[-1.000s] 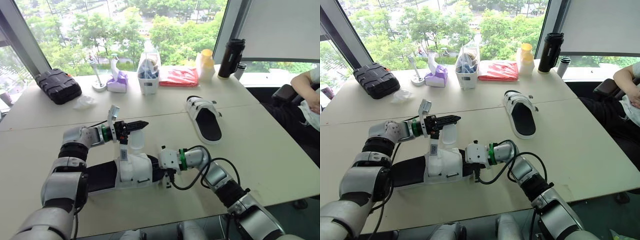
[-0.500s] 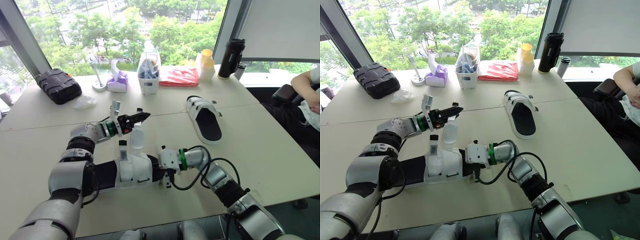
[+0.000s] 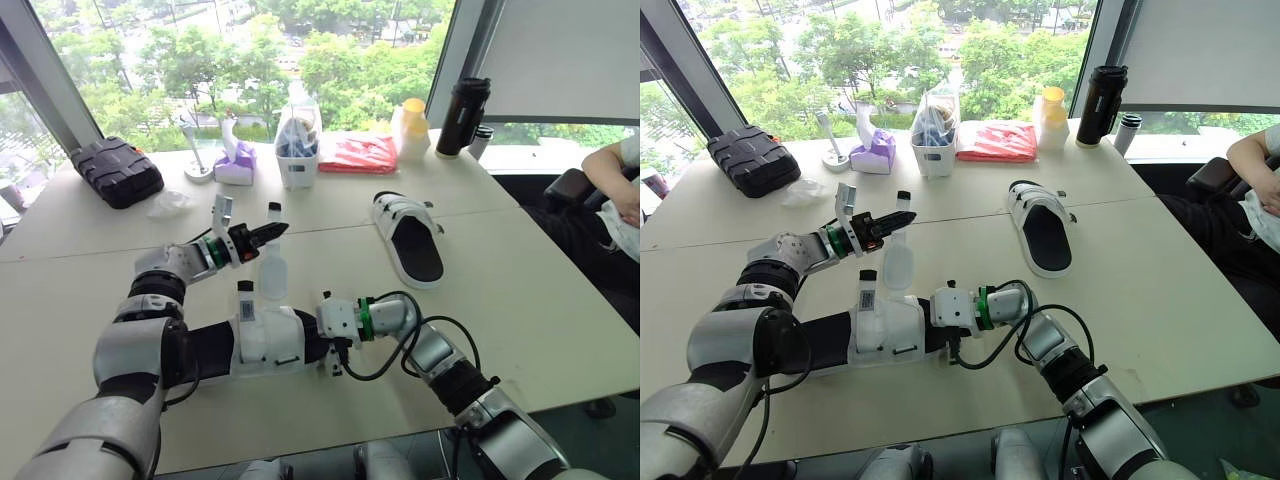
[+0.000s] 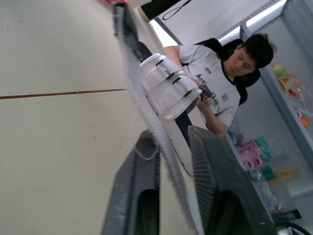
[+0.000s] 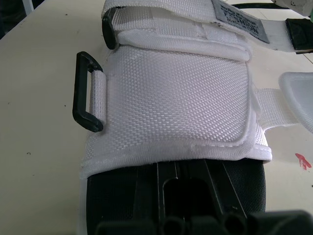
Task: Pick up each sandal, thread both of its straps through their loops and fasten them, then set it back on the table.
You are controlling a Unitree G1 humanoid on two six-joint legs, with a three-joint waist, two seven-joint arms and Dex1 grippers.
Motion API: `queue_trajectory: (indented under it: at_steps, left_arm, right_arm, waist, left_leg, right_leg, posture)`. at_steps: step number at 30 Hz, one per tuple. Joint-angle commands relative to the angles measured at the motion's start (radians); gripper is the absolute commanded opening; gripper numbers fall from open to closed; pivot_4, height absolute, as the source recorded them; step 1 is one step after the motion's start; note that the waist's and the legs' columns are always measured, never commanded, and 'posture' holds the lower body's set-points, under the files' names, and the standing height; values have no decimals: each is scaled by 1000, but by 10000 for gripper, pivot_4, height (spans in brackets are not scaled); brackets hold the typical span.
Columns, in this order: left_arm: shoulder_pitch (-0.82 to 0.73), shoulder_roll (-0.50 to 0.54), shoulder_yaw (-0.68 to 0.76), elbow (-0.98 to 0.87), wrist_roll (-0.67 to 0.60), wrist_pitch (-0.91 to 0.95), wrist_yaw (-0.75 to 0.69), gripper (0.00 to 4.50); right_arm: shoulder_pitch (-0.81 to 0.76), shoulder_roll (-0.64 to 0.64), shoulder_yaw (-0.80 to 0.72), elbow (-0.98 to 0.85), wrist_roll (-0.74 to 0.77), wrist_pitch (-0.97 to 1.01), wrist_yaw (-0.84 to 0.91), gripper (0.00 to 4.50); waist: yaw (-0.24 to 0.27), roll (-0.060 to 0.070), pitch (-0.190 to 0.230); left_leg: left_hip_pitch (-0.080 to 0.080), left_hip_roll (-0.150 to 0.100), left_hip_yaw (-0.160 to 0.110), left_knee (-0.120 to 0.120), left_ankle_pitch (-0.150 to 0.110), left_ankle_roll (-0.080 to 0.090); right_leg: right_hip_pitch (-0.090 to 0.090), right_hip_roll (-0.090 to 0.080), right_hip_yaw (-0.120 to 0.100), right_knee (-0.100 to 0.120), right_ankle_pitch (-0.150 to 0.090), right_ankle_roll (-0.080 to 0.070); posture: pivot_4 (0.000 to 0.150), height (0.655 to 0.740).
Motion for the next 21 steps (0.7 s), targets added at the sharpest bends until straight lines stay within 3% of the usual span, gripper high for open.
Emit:
queue_trajectory:
  at_steps: [1,5,9,12,16,21]
  left_arm:
    - [-22,26,14,-125,-29,20,-82,906]
    - [34,26,-26,-392,-85,136,-161,906]
    - [178,39,-68,-878,-247,316,-187,906]
    - [280,86,-122,-1122,-305,367,-215,906]
    - [433,203,-241,-1386,-282,290,-294,906]
    - [538,328,-347,-1484,-185,113,-368,906]
  right_arm:
    - [12,-10,26,35,-41,13,1,0]
    - [13,-10,28,34,-42,14,2,0]
    - [17,-12,30,30,-43,15,4,0]
    - [22,-15,32,25,-43,15,7,0]
    - [28,-21,36,23,-45,11,11,0]
    - [29,-23,40,25,-46,5,15,0]
  waist:
    - [0,0,0]
    - [-1,0,0]
    - [0,0,0]
    - [0,0,0]
    - [-1,1,1]
    - [3,1,1]
  left_leg:
    - [0,0,0,0,0,0]
    - [0,0,0,0,0,0]
    - [-1,3,-1,0,0,0]
    - [-1,3,-3,0,0,-1]
    - [0,3,-4,-1,0,-1]
    - [0,3,-3,-1,0,-1]
  right_leg:
    - [0,0,0,0,0,0]
    - [0,0,0,0,0,0]
    - [-1,0,0,1,0,0]
    - [-1,0,1,1,0,0]
    - [-1,0,1,0,0,0]
    - [1,0,1,-1,0,-1]
  posture:
    - [1500,7400]
    - [1500,7400]
    - [1500,7400]
    - [1500,7400]
    - [1500,7400]
    - [1500,7400]
